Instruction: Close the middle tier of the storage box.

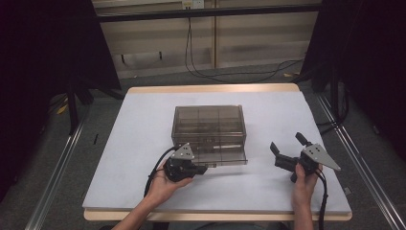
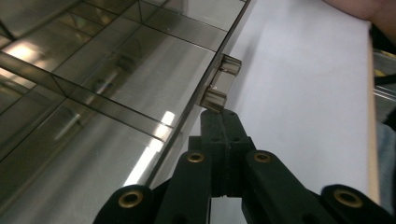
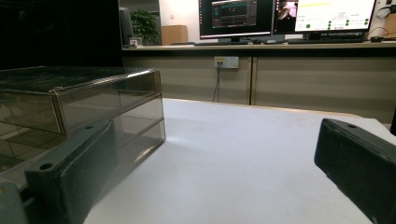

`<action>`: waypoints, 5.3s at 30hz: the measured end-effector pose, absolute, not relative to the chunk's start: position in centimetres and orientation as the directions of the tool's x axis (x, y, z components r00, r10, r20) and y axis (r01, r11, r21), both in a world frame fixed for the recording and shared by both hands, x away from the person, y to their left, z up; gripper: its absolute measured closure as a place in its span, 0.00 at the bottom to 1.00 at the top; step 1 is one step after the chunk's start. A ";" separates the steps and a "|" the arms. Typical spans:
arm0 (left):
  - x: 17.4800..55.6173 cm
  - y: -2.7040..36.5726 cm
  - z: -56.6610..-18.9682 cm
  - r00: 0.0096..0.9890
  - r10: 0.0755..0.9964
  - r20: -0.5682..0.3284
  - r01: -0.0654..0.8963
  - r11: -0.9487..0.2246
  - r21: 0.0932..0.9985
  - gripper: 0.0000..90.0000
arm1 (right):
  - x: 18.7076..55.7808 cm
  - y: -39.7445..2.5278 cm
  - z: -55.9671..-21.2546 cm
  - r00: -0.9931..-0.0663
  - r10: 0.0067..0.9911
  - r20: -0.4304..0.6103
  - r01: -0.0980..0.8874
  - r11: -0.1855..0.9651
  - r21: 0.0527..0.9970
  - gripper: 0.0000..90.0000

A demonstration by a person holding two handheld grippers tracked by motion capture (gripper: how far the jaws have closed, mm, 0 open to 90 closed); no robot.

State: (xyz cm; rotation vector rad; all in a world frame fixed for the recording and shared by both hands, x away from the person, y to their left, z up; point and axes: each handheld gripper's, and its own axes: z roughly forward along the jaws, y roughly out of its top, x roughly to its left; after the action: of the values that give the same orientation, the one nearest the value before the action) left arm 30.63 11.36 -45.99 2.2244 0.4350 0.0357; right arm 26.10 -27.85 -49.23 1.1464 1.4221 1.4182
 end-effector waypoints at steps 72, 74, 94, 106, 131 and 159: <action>31.9 11.9 -46.1 0.903 0.401 -0.156 0.363 -0.514 0.777 1.00 | 26.1 -27.9 -49.2 -0.262 0.963 0.054 0.059 -0.040 0.997 0.00; 31.9 11.9 -46.1 0.902 0.402 -0.159 0.366 -0.515 0.776 1.00 | 26.1 -27.9 -49.2 -0.263 0.963 0.056 0.060 -0.041 0.997 0.00; 32.5 11.9 -46.2 0.890 0.426 -0.163 0.381 -0.496 0.780 1.00 | 26.1 -27.9 -49.2 -0.261 0.964 0.059 0.062 -0.044 0.997 0.00; 32.8 13.0 -45.4 0.876 0.448 -0.176 0.389 -0.443 0.807 1.00 | 26.1 -27.9 -49.2 -0.262 0.963 0.057 0.062 -0.042 0.997 0.00; 33.9 11.9 -45.3 0.875 0.449 -0.183 0.398 -0.451 0.799 1.00 | 26.1 -27.9 -49.2 -0.261 0.964 0.056 0.062 -0.041 0.997 0.00; 35.0 11.6 -45.4 0.861 0.480 -0.167 0.401 -0.439 0.804 1.00 | 26.1 -27.9 -49.2 -0.262 0.963 0.057 0.062 -0.042 0.997 0.00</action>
State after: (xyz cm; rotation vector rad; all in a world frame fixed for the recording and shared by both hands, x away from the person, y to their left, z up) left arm 35.02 11.58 -45.41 2.0838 0.6394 0.1056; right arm 26.12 -27.89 -49.22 1.1507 1.4234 1.4150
